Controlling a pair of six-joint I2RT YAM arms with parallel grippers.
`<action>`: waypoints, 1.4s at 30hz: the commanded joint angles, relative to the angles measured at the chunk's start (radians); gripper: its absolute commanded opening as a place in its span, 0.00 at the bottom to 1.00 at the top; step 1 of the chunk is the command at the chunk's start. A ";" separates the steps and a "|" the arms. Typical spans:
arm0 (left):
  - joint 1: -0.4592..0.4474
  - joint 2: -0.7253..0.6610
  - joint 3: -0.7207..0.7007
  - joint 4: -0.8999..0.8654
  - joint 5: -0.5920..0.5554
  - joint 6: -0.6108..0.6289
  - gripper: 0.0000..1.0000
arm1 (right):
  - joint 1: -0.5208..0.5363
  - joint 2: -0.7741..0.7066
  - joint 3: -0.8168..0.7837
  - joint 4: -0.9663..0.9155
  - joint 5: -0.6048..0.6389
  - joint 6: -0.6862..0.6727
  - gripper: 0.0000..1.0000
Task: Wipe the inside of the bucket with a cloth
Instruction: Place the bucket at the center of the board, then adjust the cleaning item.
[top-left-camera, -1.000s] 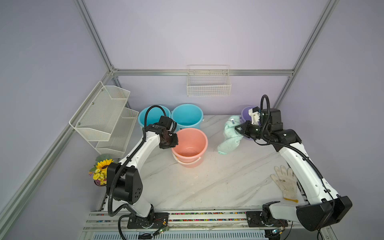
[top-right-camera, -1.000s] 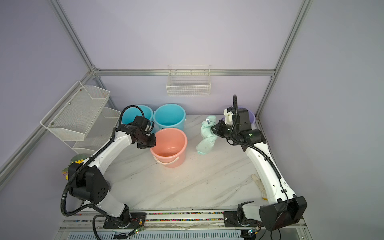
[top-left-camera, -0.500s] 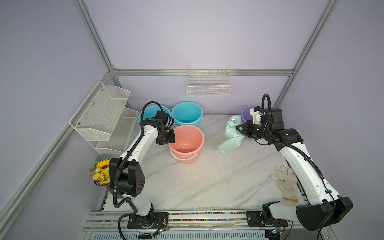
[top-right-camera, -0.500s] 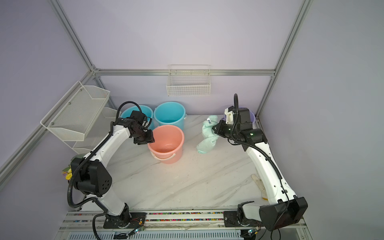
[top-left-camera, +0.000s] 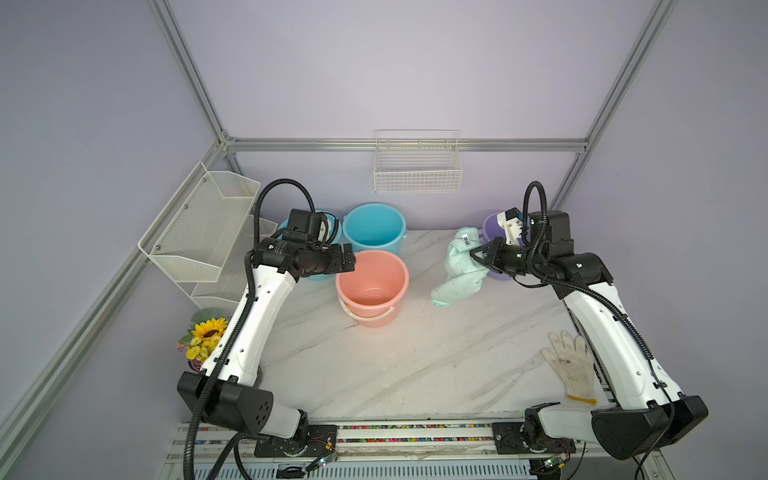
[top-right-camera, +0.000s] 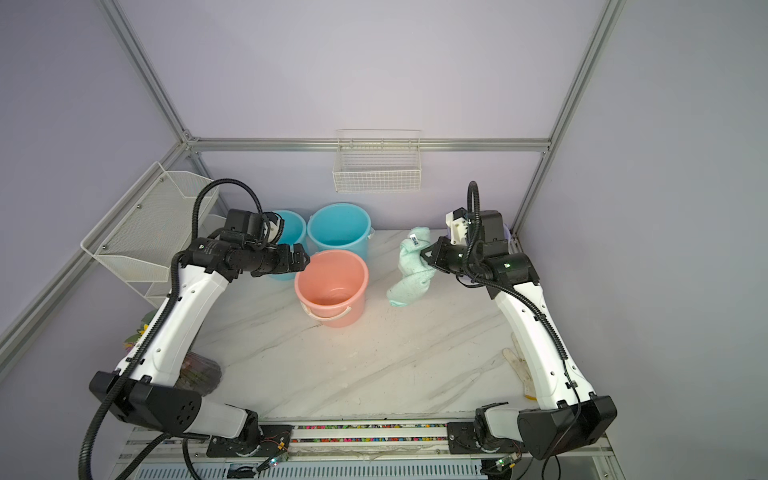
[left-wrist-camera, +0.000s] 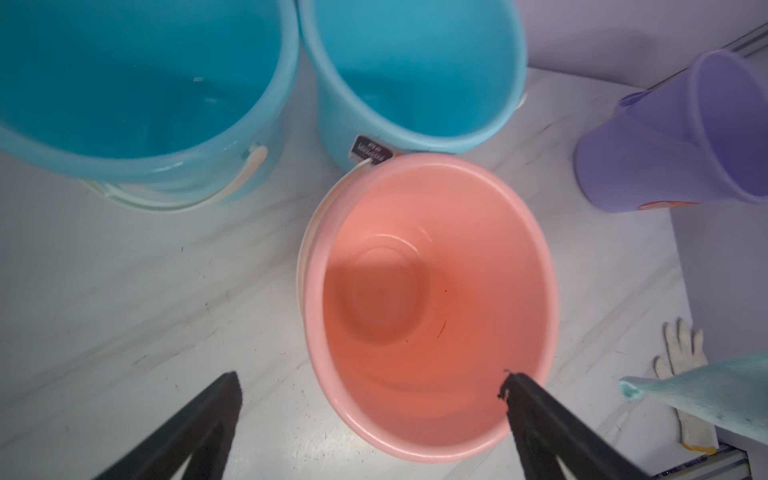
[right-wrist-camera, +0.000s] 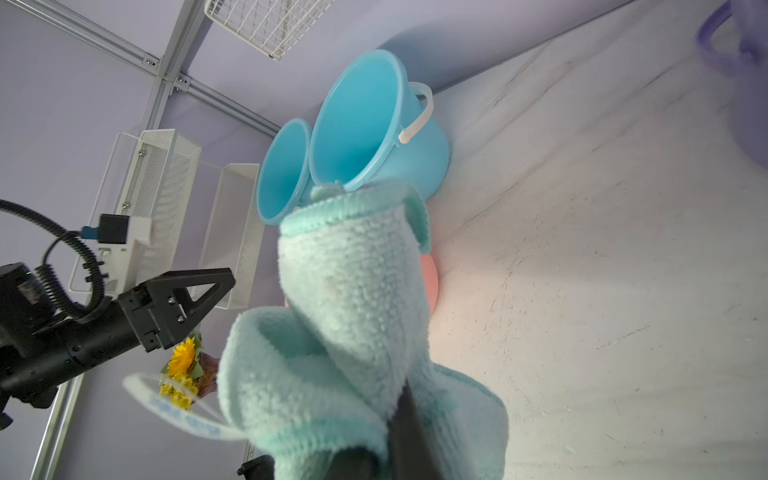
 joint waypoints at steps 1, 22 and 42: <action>-0.130 -0.057 0.023 0.136 -0.012 0.085 1.00 | 0.025 0.007 0.010 0.057 -0.106 0.057 0.00; -0.618 -0.191 -0.357 0.682 -0.042 0.798 1.00 | 0.246 0.039 -0.004 0.140 -0.075 0.203 0.00; -0.623 -0.185 -0.388 0.771 -0.073 0.932 0.60 | 0.295 0.039 -0.016 -0.041 -0.151 0.092 0.00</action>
